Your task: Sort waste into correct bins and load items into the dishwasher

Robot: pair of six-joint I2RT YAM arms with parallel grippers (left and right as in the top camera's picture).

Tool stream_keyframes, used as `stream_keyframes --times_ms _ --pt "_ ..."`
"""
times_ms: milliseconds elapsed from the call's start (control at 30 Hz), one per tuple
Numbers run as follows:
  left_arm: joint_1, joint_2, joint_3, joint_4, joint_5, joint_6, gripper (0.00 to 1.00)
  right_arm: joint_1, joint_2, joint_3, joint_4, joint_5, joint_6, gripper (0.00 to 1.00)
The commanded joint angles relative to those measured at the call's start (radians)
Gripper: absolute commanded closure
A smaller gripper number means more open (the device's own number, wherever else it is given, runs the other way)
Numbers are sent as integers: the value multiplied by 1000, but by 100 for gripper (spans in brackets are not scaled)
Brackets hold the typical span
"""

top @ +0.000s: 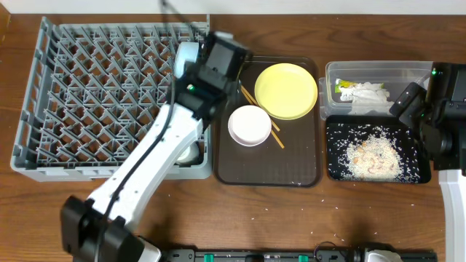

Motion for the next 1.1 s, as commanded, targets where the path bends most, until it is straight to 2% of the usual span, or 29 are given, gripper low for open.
stream_keyframes --times_ms 0,267,367,567,767,867,1067 --pt "-41 56 -6 -95 219 -332 21 -3 -1 5 -2 10 18 1" --pt "-147 184 -6 -137 184 -518 24 -3 -1 5 -2 10 18 1" --pt "-149 232 -6 -169 176 -584 28 -3 -1 5 -2 10 18 1" --pt "-143 264 -6 -226 150 -666 28 -3 -1 5 -2 10 18 1" --pt "-137 290 -26 -216 150 -774 28 -3 -1 5 -2 10 18 1" --pt "-128 313 -30 -207 151 -804 29 -3 -1 5 -2 10 18 1" --pt "-130 342 -32 -158 159 -817 35 -3 -1 5 -2 10 18 1"
